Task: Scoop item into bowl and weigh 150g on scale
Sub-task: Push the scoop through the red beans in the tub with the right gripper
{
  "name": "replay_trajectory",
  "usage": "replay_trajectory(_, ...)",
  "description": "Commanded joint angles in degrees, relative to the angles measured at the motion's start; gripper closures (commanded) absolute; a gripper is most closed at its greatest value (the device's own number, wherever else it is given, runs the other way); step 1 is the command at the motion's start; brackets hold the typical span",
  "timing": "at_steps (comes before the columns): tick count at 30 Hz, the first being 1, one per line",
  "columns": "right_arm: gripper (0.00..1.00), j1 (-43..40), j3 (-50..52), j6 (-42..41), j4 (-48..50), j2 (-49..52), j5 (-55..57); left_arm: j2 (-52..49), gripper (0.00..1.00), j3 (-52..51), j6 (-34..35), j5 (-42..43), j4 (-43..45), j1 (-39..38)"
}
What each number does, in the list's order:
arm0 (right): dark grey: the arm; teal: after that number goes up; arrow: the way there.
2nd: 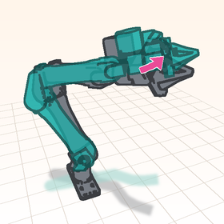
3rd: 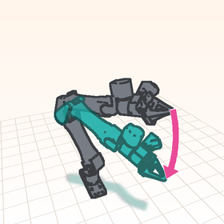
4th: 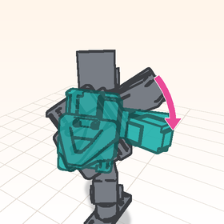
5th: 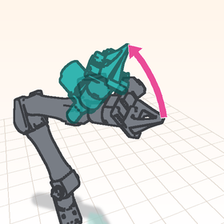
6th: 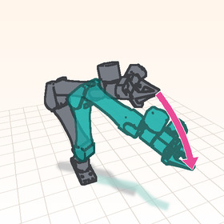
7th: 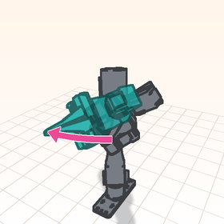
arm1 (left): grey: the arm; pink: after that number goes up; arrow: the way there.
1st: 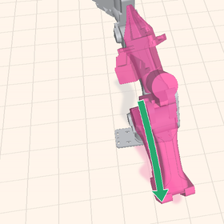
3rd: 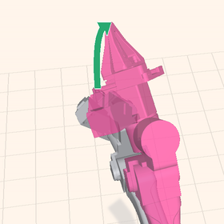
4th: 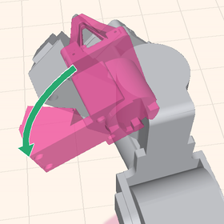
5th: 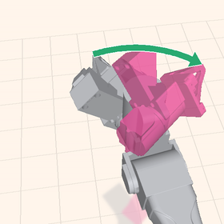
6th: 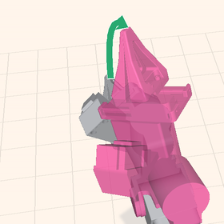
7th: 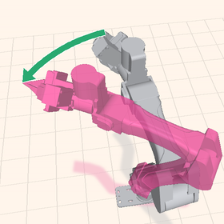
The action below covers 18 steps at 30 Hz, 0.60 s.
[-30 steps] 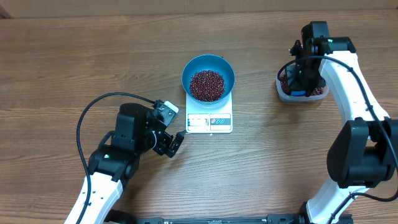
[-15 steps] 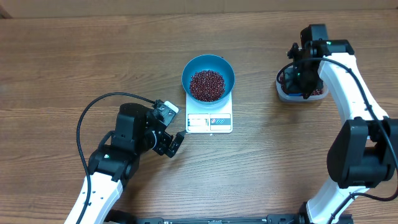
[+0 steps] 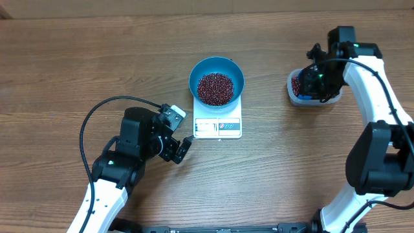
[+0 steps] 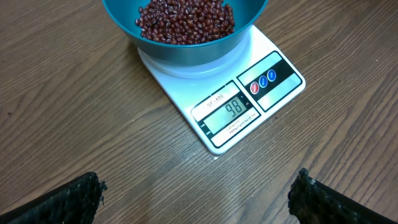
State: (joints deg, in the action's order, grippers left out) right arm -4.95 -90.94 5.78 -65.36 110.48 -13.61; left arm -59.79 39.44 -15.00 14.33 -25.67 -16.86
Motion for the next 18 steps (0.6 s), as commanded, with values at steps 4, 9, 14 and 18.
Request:
replay_trajectory(4,0.96,-2.3,0.5,0.3,1.1,0.5,-10.7,0.6,0.0,-0.3,0.0,0.1,0.2,0.2)
replay_trajectory(9,0.96,-4.0,0.5,0.3,1.1,0.5,-14.3,0.6,0.0,-0.3,0.0,0.1,0.2,0.2)
replay_trajectory(14,0.96,-7.3,0.5,0.3,1.1,0.5,-19.2,0.6,0.0,-0.3,0.0,0.1,0.2,0.2)
replay_trajectory(18,0.96,-10.5,0.5,0.3,0.5,0.5,-22.3,0.6,0.01,-0.3,0.0,0.1,0.2,0.2)
